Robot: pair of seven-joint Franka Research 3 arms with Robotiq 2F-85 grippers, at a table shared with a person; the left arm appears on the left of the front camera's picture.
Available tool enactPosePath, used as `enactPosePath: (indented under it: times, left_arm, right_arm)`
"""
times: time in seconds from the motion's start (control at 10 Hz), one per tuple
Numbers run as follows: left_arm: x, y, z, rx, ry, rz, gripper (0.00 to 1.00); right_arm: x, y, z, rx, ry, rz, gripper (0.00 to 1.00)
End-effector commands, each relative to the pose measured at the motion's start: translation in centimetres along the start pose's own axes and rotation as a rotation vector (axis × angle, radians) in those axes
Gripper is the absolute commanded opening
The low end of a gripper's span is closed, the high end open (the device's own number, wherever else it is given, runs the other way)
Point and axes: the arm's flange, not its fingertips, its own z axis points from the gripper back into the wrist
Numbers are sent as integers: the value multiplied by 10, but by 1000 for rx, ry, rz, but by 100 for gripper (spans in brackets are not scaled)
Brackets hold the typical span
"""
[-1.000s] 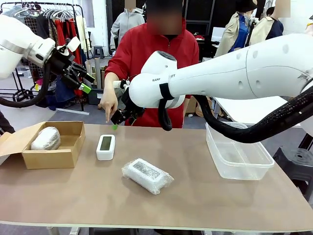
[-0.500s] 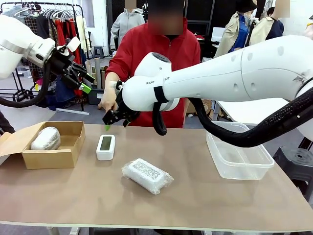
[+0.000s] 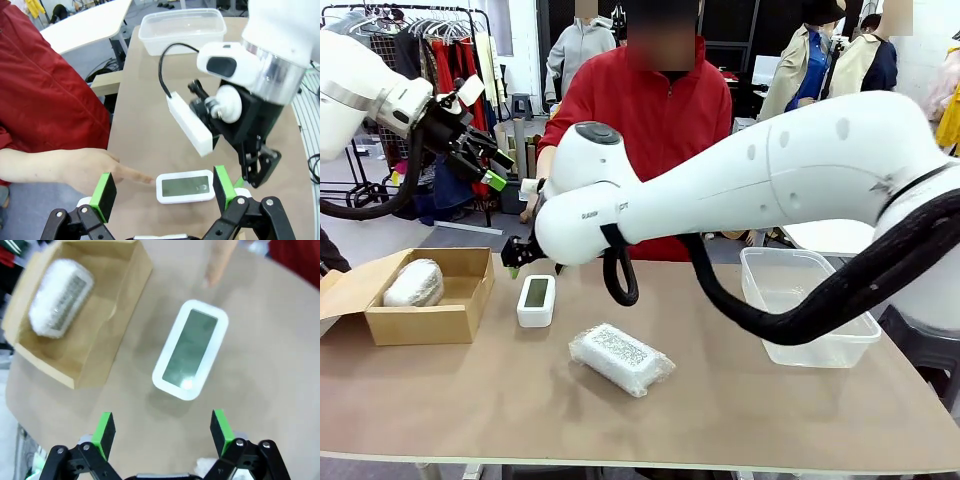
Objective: Separate and place wrapped and unwrapped clocks.
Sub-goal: Pick up the Digital clock indicated by the person.
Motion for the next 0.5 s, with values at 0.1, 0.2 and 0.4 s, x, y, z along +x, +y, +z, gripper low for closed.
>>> enactPosePath:
  times: [0.1,0.2,0.4]
  left_arm:
    - [0,-1,1,-1,0,1,100]
    - [0,-1,1,-1,0,1,100]
    - [0,-1,1,-1,0,1,100]
  right_arm:
    - [10,25,-22,-82,-3,-25,100]
    - [9,25,-29,-97,-9,-27,100]
    - [7,22,-48,-137,-16,-49,100]
